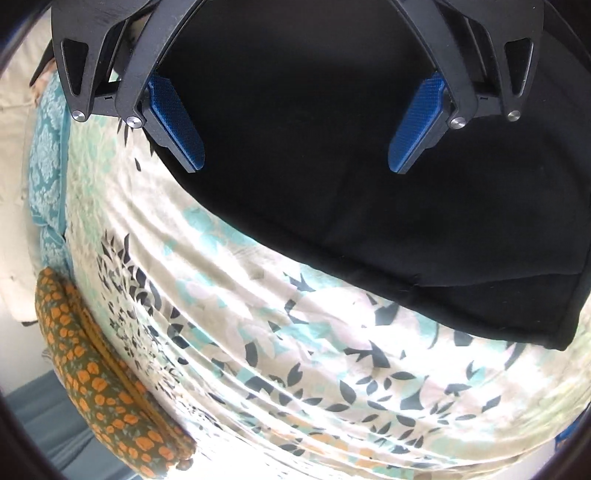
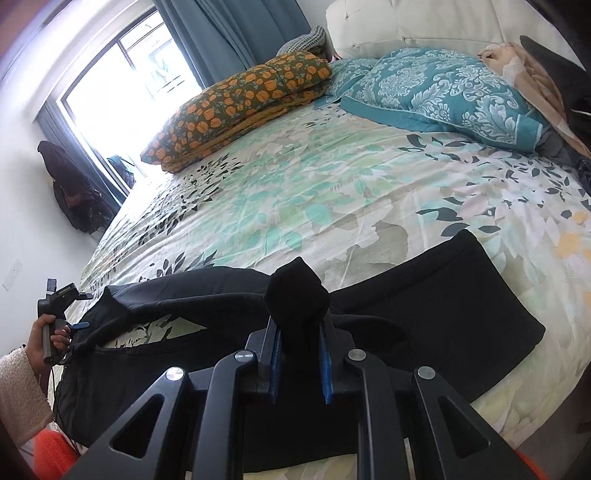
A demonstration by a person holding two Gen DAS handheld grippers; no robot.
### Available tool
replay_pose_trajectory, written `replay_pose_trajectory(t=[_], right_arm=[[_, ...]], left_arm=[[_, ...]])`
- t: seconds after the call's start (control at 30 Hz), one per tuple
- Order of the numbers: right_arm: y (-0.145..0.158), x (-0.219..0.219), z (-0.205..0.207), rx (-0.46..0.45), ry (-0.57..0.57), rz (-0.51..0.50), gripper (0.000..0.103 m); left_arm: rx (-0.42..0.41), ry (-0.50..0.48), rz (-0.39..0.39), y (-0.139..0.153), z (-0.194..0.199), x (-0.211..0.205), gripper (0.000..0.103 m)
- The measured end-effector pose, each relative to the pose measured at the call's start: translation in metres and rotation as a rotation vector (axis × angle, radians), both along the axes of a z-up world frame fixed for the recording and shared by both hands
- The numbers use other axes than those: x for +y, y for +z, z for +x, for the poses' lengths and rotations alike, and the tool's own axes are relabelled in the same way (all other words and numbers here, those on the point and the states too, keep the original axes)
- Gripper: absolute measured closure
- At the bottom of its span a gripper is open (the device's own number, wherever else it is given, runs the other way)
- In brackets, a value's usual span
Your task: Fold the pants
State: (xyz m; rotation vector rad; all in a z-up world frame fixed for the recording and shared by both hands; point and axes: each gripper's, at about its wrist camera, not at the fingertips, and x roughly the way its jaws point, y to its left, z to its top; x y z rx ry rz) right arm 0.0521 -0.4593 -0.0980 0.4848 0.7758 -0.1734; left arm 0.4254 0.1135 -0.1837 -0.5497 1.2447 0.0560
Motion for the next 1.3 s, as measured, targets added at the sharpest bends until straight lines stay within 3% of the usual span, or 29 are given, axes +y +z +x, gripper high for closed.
replay_pose_trajectory(t=[0.1, 0.23, 0.37, 0.4, 0.43, 0.47, 0.53, 0.6, 0.73, 0.8, 0.87, 0.93, 1.0, 1.07, 1.1, 1.17, 1.3], right_arm=[[0.003, 0.000, -0.004, -0.017, 0.012, -0.010, 0.086], [0.011, -0.002, -0.016, -0.058, 0.032, -0.012, 0.086], [0.015, -0.007, -0.026, -0.094, 0.032, 0.008, 0.086], [0.015, -0.008, -0.027, -0.094, 0.030, 0.008, 0.086], [0.015, -0.008, -0.026, -0.094, 0.031, 0.009, 0.086], [0.015, -0.008, -0.024, -0.091, 0.034, 0.007, 0.086], [0.015, -0.009, -0.018, -0.081, 0.029, 0.004, 0.086], [0.020, -0.018, -0.006, -0.082, 0.031, 0.009, 0.086], [0.063, -0.020, 0.022, -0.145, 0.122, -0.140, 0.086], [0.082, -0.015, 0.025, -0.173, 0.193, -0.205, 0.086], [0.082, -0.007, 0.025, -0.141, 0.277, -0.268, 0.086], [0.054, -0.005, 0.026, -0.006, 0.350, -0.255, 0.083], [0.009, -0.007, 0.025, 0.208, 0.349, -0.250, 0.064], [-0.028, -0.015, 0.017, 0.400, 0.318, -0.182, 0.024], [-0.036, -0.019, 0.011, 0.447, 0.297, -0.152, 0.023], [-0.031, -0.031, 0.000, 0.444, 0.234, -0.098, 0.023], [-0.015, -0.059, -0.021, 0.315, 0.089, 0.141, 0.023]], left_arm=[[-0.013, 0.005, 0.048, 0.000, 0.016, -0.019, 0.003], [-0.025, 0.002, -0.001, 0.002, 0.032, -0.027, 0.003], [-0.016, -0.050, 0.023, 0.003, 0.039, -0.038, 0.007], [-0.022, -0.059, 0.051, 0.004, 0.038, -0.041, 0.027], [0.003, -0.058, 0.132, 0.003, 0.036, -0.043, 0.076], [0.034, -0.053, 0.191, 0.000, 0.035, -0.041, 0.091], [0.007, -0.024, 0.112, 0.001, 0.026, -0.025, 0.096], [-0.027, 0.010, 0.036, 0.015, 0.015, -0.010, 0.098], [-0.167, -0.009, -0.023, 0.077, -0.027, 0.009, 0.098], [-0.236, -0.045, -0.032, 0.107, -0.059, 0.019, 0.098], [-0.288, -0.086, -0.002, 0.125, -0.105, 0.030, 0.098], [-0.295, -0.129, 0.074, 0.122, -0.154, 0.031, 0.098], [-0.261, -0.184, 0.164, 0.102, -0.199, 0.026, 0.097], [-0.216, -0.205, 0.183, 0.074, -0.229, 0.024, 0.098], [-0.207, -0.203, 0.180, 0.065, -0.239, 0.024, 0.098], [-0.217, -0.187, 0.175, 0.057, -0.251, 0.025, 0.098], [-0.251, -0.144, 0.146, 0.055, -0.253, 0.028, 0.098]])
